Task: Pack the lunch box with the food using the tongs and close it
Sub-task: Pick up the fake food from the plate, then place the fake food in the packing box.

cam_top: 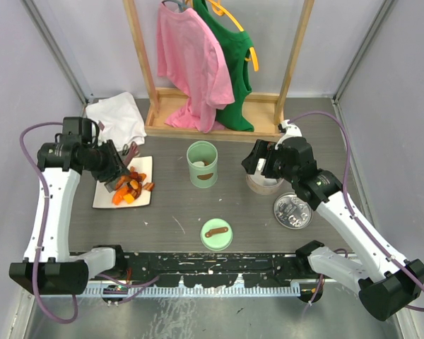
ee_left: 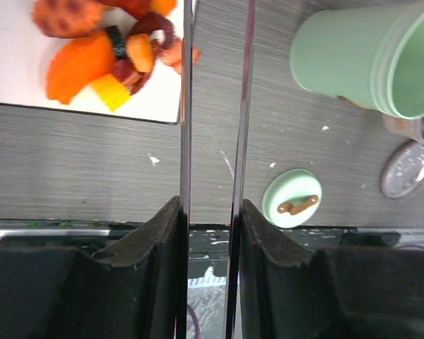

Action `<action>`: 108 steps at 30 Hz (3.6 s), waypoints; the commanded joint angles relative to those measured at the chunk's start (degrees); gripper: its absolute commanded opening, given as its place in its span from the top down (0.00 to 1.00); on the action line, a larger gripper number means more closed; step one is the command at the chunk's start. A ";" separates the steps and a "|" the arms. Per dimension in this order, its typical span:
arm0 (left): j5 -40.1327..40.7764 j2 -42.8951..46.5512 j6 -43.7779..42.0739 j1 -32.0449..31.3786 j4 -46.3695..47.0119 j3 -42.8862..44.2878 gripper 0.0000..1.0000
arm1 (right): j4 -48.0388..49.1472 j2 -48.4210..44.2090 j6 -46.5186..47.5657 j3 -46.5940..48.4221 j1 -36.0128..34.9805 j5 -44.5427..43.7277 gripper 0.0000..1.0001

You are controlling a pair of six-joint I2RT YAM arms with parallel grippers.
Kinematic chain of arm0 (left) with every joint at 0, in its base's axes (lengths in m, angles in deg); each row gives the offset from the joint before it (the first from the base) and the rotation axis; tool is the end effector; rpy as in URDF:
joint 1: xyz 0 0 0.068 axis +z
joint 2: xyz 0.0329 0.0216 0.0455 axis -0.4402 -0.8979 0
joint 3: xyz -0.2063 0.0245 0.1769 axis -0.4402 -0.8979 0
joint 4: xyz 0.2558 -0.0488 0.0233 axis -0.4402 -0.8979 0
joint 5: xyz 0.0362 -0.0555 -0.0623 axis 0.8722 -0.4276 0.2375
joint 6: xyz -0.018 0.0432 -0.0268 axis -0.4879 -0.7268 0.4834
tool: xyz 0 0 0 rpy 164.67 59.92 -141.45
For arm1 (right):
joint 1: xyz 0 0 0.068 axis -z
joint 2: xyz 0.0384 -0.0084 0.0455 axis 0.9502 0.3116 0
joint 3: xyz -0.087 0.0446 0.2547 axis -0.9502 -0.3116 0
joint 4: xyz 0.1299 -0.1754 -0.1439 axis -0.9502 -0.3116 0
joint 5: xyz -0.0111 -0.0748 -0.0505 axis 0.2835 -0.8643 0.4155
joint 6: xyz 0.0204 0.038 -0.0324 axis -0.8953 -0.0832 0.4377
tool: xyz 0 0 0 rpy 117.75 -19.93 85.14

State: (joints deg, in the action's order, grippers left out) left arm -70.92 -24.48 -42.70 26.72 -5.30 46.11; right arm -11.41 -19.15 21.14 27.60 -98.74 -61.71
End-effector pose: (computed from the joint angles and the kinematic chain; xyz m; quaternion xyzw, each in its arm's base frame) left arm 0.1945 -0.0046 0.3756 -0.1716 0.9464 -0.1387 0.2359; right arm 0.1895 0.0958 0.3286 0.0154 0.8663 0.2295 0.4433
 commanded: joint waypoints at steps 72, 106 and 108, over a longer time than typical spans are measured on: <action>2.04 -11.87 7.69 -37.34 15.13 7.78 0.58 | 3.18 -3.89 -2.45 0.43 0.17 -0.84 0.00; 35.53 0.56 6.95 -32.33 -15.94 10.08 0.59 | 4.21 -2.13 -3.41 0.22 0.13 1.36 0.00; 36.55 -0.56 6.94 -32.24 -19.30 9.64 0.59 | 4.39 -1.84 -3.62 0.27 0.15 1.80 0.00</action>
State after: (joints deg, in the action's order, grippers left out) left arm -39.53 -23.58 -35.05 -5.74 -15.35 54.13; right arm -10.47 -21.45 18.54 27.47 -98.74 -60.88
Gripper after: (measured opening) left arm 0.414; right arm 0.998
